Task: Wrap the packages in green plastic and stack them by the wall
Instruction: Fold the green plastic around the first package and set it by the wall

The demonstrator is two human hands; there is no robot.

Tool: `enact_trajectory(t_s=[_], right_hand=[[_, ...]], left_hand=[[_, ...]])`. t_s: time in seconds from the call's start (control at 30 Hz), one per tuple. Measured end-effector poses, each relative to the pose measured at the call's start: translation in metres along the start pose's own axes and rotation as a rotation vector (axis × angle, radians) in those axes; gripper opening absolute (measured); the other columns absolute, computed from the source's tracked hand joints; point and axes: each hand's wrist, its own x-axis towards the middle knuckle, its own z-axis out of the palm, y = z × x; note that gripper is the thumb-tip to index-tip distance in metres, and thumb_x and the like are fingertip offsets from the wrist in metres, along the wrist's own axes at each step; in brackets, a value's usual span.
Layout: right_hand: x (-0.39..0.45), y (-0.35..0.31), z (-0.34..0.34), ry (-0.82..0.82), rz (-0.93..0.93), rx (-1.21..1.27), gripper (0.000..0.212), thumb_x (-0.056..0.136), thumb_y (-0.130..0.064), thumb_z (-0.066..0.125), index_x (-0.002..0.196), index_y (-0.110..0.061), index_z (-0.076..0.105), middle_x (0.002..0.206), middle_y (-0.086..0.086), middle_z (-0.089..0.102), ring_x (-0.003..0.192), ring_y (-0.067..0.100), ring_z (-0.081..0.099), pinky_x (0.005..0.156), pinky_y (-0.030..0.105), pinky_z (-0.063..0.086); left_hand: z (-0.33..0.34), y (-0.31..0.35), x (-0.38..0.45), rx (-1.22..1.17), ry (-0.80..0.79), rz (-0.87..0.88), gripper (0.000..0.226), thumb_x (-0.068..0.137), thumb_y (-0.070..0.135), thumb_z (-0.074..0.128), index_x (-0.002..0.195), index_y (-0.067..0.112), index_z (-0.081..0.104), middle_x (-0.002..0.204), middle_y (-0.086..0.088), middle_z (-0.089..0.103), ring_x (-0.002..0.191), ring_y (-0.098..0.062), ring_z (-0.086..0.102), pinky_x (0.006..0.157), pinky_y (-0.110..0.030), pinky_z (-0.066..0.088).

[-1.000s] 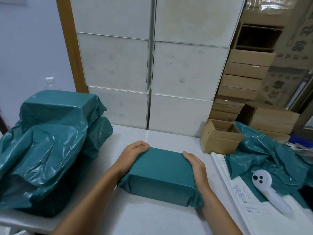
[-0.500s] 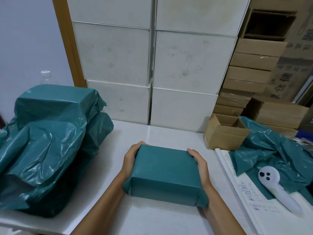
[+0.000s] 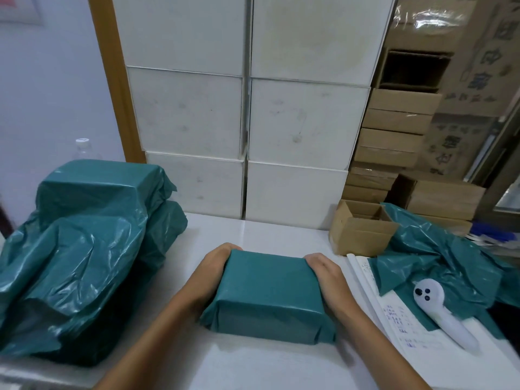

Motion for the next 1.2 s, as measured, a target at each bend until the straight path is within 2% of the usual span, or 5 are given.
enact_trajectory(t_s=[0.1, 0.67, 0.83, 1.0, 1.2], right_hand=[[0.001, 0.0, -0.005, 0.092, -0.088, -0.012, 0.015, 0.102, -0.017, 0.064, 0.094, -0.007, 0.071, 0.088, -0.001, 0.073, 0.082, 0.006, 0.064, 0.071, 0.018, 0.05], [0.142, 0.0, 0.014, 0.182, 0.164, 0.221, 0.023, 0.093, -0.031, 0.068, 0.082, -0.012, 0.073, 0.094, 0.013, 0.073, 0.09, 0.023, 0.062, 0.079, 0.036, 0.047], [0.189, -0.004, 0.014, 0.259, 0.097, 0.143, 0.017, 0.096, -0.023, 0.07, 0.105, -0.009, 0.073, 0.103, 0.014, 0.074, 0.083, 0.017, 0.062, 0.065, 0.014, 0.049], [0.21, 0.006, 0.011, 0.47, 0.043, 0.104, 0.033, 0.081, -0.031, 0.084, 0.098, -0.007, 0.068, 0.095, 0.012, 0.077, 0.078, 0.021, 0.068, 0.072, 0.037, 0.055], [0.207, 0.005, 0.006, 0.581, -0.015, 0.03, 0.032, 0.079, -0.029, 0.084, 0.082, -0.001, 0.068, 0.078, 0.008, 0.073, 0.07, 0.018, 0.061, 0.07, 0.033, 0.051]], left_hand=[[-0.001, 0.002, -0.003, 0.08, 0.09, 0.056, 0.03, 0.106, 0.021, 0.041, 0.098, 0.014, 0.068, 0.094, -0.003, 0.071, 0.083, -0.013, 0.06, 0.076, -0.028, 0.051], [0.031, 0.008, 0.12, -0.638, 0.21, -0.218, 0.024, 0.093, 0.025, 0.063, 0.072, 0.013, 0.064, 0.067, -0.004, 0.063, 0.061, -0.023, 0.06, 0.061, -0.033, 0.046], [0.024, 0.001, 0.188, -0.578, 0.224, -0.2, 0.024, 0.079, 0.035, 0.07, 0.086, 0.013, 0.072, 0.087, -0.011, 0.07, 0.082, -0.029, 0.066, 0.077, -0.041, 0.049], [0.024, -0.007, 0.206, -0.315, 0.32, 0.032, 0.023, 0.096, 0.027, 0.059, 0.096, 0.016, 0.079, 0.094, -0.005, 0.079, 0.086, -0.021, 0.069, 0.079, -0.037, 0.052], [0.013, -0.019, 0.218, 0.153, 0.535, 0.287, 0.009, 0.098, 0.03, 0.065, 0.102, 0.027, 0.072, 0.107, 0.002, 0.067, 0.112, -0.02, 0.057, 0.098, -0.04, 0.049]])
